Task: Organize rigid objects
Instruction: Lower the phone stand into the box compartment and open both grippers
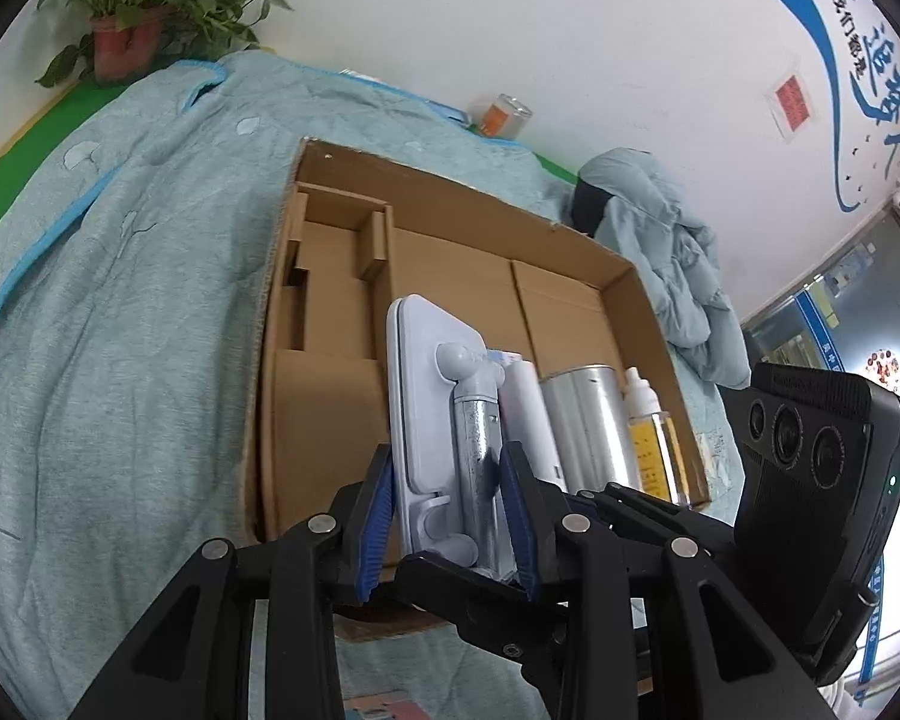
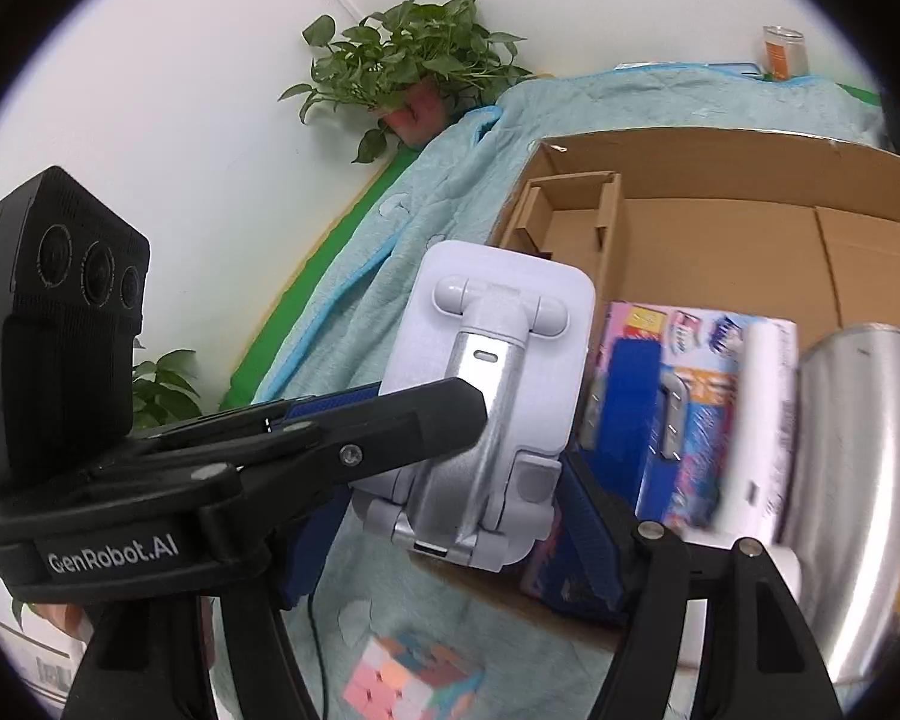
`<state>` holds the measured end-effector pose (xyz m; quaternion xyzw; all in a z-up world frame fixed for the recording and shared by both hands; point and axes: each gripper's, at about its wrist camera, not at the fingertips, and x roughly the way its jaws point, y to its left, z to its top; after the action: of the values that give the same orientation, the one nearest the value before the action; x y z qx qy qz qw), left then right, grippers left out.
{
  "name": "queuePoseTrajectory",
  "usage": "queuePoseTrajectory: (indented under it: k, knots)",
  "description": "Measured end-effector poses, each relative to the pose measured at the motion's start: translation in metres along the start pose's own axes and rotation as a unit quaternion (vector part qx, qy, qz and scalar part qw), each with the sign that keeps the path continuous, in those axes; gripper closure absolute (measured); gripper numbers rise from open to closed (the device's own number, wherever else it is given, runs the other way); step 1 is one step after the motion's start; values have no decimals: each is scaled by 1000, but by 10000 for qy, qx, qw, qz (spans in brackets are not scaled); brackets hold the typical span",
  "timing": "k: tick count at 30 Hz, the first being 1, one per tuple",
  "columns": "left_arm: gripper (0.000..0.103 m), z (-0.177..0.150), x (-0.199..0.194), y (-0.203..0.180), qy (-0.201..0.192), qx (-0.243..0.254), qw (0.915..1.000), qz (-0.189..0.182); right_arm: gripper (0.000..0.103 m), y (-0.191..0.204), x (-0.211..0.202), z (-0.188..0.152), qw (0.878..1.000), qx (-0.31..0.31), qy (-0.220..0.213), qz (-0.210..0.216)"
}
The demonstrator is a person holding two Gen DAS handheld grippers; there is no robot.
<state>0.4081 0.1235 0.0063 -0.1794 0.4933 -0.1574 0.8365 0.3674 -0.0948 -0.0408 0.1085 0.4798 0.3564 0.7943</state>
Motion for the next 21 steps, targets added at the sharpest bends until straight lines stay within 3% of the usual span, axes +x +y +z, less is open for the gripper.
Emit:
queuePoseTrajectory:
  k: [2,4,6,7,9,13,17,19,20,21]
  knots:
    - [70,7,6,10,79,7,9999,76,34,-1,11,4,10000,74,60,1]
    - [63,9,11,16,65,19,9993,362,34,-5,19,7,9998,178,113,8]
    - [38,10,12,23,9,-26,9974,717,32,-9,24,8,9994,300,114,-160]
    - [31,10,9,27,-112,-132,9969,761,31,-12,22,7,9992,359,-15,-196]
    - [17,4,-5,33,-512,-307,9945,861,18,-13,10,3,9991,276,-303,-127]
    - [9,-10,-22,21,-764,17,9890,1270,16,-9,-21,-15,9948,-91,-752,-675]
    - [9,-37,-38,5,-1100,203,9827,1476,16,-13,-29,-40,9878,-287,-694,-1362]
    - [43,-53,-45,-6,-1248,328,9804,1489,17,-17,-35,-53,9876,-287,-715,-1370]
    - [86,-60,-44,-11,-1163,429,9804,1531,20,-18,-39,-59,9876,-318,-766,-1333]
    - [103,-65,-41,-16,-1041,481,9809,1573,41,-16,-42,-63,9864,-393,-814,-1373]
